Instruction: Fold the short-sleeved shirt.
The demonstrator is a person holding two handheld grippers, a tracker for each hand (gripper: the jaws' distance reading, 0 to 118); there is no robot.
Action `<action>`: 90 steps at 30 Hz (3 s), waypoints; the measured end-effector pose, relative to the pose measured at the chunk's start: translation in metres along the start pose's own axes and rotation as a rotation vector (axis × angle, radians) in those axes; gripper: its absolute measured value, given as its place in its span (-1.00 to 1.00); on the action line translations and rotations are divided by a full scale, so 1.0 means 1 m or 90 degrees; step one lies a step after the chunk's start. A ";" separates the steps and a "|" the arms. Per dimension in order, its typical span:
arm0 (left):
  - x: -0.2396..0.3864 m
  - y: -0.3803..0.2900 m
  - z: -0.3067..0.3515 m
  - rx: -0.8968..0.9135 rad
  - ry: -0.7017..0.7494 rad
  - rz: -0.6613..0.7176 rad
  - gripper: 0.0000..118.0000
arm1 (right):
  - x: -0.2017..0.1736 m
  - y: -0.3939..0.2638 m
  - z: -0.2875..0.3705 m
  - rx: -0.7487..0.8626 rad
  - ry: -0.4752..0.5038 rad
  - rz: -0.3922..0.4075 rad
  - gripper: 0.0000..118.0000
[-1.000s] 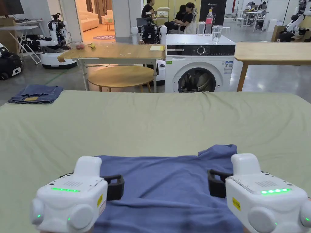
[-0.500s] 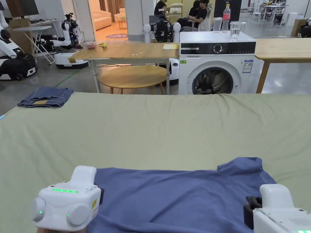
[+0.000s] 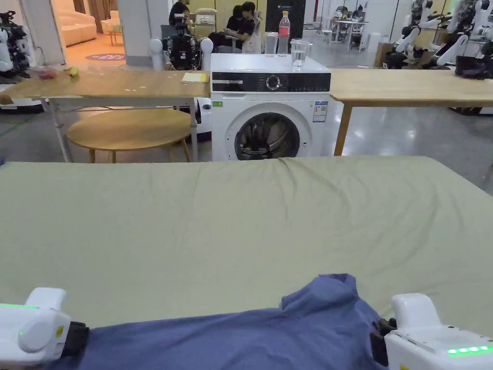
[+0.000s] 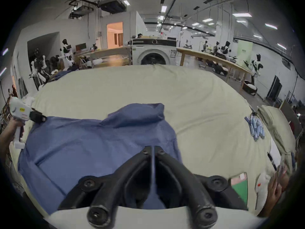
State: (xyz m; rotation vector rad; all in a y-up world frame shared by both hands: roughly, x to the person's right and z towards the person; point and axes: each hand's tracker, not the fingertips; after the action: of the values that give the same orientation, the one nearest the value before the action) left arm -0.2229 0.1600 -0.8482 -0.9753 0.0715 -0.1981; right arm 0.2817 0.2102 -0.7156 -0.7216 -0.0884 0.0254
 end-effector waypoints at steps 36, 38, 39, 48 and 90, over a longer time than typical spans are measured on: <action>-0.038 -0.225 0.225 0.129 -0.100 0.054 -1.00 | 0.021 -0.134 0.147 0.008 0.103 0.019 -1.00; -0.038 -0.251 0.211 0.103 -0.105 0.088 -1.00 | 0.021 -0.163 0.142 -0.023 0.105 -0.010 -1.00; -0.039 -0.260 0.207 0.096 -0.114 0.100 -1.00 | 0.022 -0.171 0.141 -0.021 0.101 -0.010 -1.00; 0.024 -0.194 0.261 0.250 -0.141 0.081 0.93 | -0.043 -0.083 0.199 0.163 0.133 0.015 0.75; -0.028 -0.275 0.102 0.071 -0.567 0.723 -0.87 | -0.122 -0.087 0.175 0.131 0.152 0.035 -1.00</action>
State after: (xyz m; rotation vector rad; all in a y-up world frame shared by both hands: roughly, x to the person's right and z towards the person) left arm -0.2723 0.0992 -0.5640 -0.7149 -0.2050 1.2561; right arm 0.1439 0.2534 -0.5363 -0.5171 0.1603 0.0002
